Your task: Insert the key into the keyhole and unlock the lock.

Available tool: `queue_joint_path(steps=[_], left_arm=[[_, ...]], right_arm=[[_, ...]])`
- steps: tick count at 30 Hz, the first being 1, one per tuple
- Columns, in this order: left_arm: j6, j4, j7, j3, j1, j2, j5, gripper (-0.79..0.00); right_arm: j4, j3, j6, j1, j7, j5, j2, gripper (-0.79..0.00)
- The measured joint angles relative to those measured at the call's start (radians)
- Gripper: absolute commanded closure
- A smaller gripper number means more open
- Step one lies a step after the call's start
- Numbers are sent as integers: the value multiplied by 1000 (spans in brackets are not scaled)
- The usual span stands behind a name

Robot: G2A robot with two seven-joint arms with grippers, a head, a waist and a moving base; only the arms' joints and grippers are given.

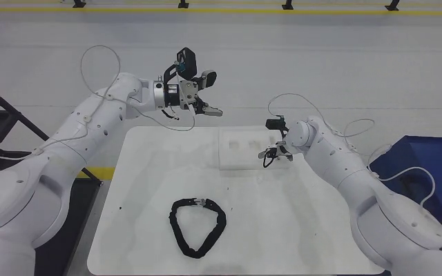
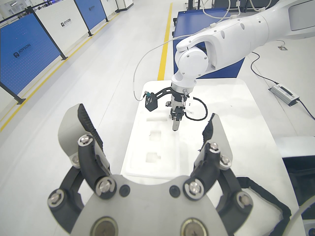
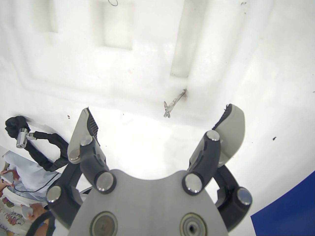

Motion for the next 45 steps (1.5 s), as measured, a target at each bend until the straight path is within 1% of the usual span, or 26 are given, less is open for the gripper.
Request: queue_joint_path(steps=[12,21,25,26,27,28,29,30,33,37,40,42,45], left_arm=[[0,0,0,0,0,0,0,-785],[0,0,0,0,0,0,0,-785],[0,0,0,0,0,0,0,-785],[0,0,0,0,0,0,0,-785],[0,0,0,0,0,0,0,-785],[0,0,0,0,0,0,0,-785],[0,0,0,0,0,0,0,-785],[0,0,0,0,0,0,0,-785],[0,0,0,0,0,0,0,-785],[0,0,0,0,0,0,0,-785],[0,0,0,0,0,0,0,-785],[0,0,0,0,0,0,0,-785],[0,0,0,0,0,0,0,-785]], right_arm=[[-5,0,2,-3,-6,-6,0,-785],[-116,-11,96,-8,40,-123,6,-785],[-139,-6,115,-21,49,-148,9,-625],[-142,-5,119,-24,53,-157,9,-573],[-143,-4,123,-25,55,-163,9,-542],[-144,-4,129,-26,56,-170,9,-529],[-146,-3,138,-28,56,-180,9,-422],[-148,-2,144,-29,56,-186,8,-400],[-148,5,162,-33,49,-202,7,-369],[-143,9,186,-41,34,-229,5,-351],[-138,15,185,-46,24,-239,1,-317],[-132,18,193,-49,5,-251,-2,-280],[-128,18,225,-54,-19,-278,-9,-283]])
